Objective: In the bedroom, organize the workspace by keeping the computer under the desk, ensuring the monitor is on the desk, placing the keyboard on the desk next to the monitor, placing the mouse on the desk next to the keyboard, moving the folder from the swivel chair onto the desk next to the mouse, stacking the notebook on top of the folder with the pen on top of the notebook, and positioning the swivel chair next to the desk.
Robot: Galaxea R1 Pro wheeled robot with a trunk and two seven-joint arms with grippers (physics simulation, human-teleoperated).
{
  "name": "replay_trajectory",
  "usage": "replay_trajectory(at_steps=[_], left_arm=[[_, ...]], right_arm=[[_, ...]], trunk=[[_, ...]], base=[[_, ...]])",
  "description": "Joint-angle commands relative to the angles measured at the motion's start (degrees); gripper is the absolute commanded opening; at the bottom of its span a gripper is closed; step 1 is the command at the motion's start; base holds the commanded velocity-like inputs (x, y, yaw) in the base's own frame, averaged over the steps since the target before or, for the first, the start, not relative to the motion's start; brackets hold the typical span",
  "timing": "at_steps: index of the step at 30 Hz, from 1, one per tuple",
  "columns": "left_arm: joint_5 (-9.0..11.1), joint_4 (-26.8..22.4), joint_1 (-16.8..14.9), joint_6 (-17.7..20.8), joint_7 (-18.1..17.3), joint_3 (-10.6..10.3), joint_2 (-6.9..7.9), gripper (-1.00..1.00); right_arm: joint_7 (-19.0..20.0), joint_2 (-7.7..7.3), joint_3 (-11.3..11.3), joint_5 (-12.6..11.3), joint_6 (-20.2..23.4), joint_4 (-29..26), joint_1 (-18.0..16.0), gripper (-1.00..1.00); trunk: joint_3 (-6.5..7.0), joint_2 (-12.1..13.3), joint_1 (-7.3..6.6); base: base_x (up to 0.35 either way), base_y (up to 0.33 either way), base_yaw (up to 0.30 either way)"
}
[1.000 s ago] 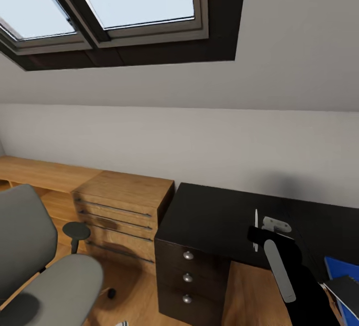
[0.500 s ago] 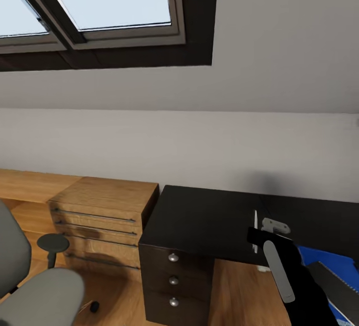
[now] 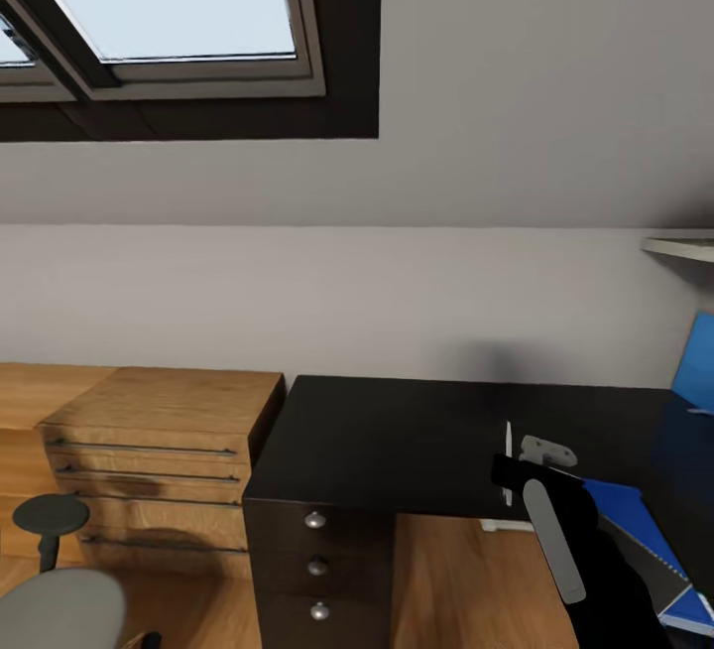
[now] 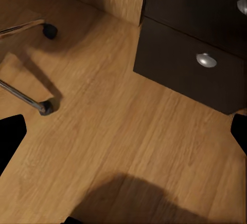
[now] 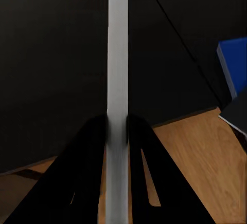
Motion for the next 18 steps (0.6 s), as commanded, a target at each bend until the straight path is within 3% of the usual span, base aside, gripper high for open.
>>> replay_trajectory(at_steps=[1,18], left_arm=[[0.2,-0.2,0.0,0.2,0.4,-0.2,0.07,1.0],[0.3,-0.1,0.0,0.2,0.4,-0.2,0.01,1.0]], right_arm=[[-0.5,-0.01,0.0,-0.6,0.1,0.0,-0.1,-1.0],[-0.5,-0.03,0.0,-0.5,0.0,0.8,-0.1,-1.0]], trunk=[[0.0,-0.1,0.01],[1.11,-0.1,0.01]], base=[[0.0,0.0,-0.229],[0.0,0.0,-0.229]])
